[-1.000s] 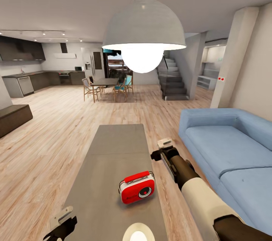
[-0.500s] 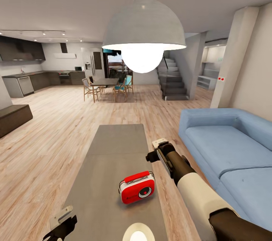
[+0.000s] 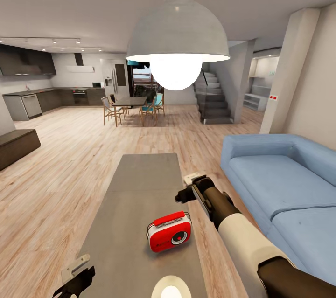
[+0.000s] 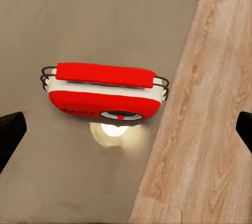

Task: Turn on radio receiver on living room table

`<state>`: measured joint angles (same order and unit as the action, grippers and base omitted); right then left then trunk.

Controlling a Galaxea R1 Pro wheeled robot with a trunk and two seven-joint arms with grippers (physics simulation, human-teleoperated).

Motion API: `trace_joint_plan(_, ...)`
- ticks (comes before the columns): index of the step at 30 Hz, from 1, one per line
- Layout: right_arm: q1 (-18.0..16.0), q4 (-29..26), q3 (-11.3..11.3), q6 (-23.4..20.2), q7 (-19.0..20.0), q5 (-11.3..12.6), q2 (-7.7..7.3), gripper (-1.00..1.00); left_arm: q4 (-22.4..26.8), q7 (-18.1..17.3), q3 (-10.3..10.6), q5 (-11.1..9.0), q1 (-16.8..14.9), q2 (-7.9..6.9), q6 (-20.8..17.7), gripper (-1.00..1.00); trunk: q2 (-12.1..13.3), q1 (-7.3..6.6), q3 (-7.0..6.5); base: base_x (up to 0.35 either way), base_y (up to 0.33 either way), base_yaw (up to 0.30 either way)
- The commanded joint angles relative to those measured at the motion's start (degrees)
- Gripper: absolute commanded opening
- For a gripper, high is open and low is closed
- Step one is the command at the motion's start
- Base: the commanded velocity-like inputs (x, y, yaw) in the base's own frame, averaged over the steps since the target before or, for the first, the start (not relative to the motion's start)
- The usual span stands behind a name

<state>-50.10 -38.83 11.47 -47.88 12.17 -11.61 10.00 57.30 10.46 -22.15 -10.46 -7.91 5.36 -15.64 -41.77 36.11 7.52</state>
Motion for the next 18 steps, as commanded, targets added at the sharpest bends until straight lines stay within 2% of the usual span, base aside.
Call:
trace_joint_plan(1,0.0,0.01,0.67,-0.01,0.8,-0.12,0.0,1.0,0.0,0.0,0.0,0.0,0.0,-0.03,0.0,1.0,0.0,0.0,0.0,0.0,0.0,0.0)
trace_joint_plan(4,0.0,-0.01,1.3,-0.02,1.56,-0.12,0.0,1.0,0.0,0.0,0.0,0.0,0.0,-0.07,0.0,1.0,0.0,0.0,0.0,0.085,0.0,0.0)
trace_joint_plan(10,0.0,0.01,1.6,-0.02,1.85,-0.26,0.0,1.0,0.0,0.0,0.0,0.0,0.0,-0.09,0.0,1.0,0.0,0.0,0.0,0.215,0.0,0.0)
trace_joint_plan(18,0.0,-0.01,1.62,0.01,1.71,-0.4,0.0,1.0,0.0,0.0,0.0,0.0,-0.02,-0.09,0.0,1.0,0.0,0.0,0.0,0.038,0.0,0.0)
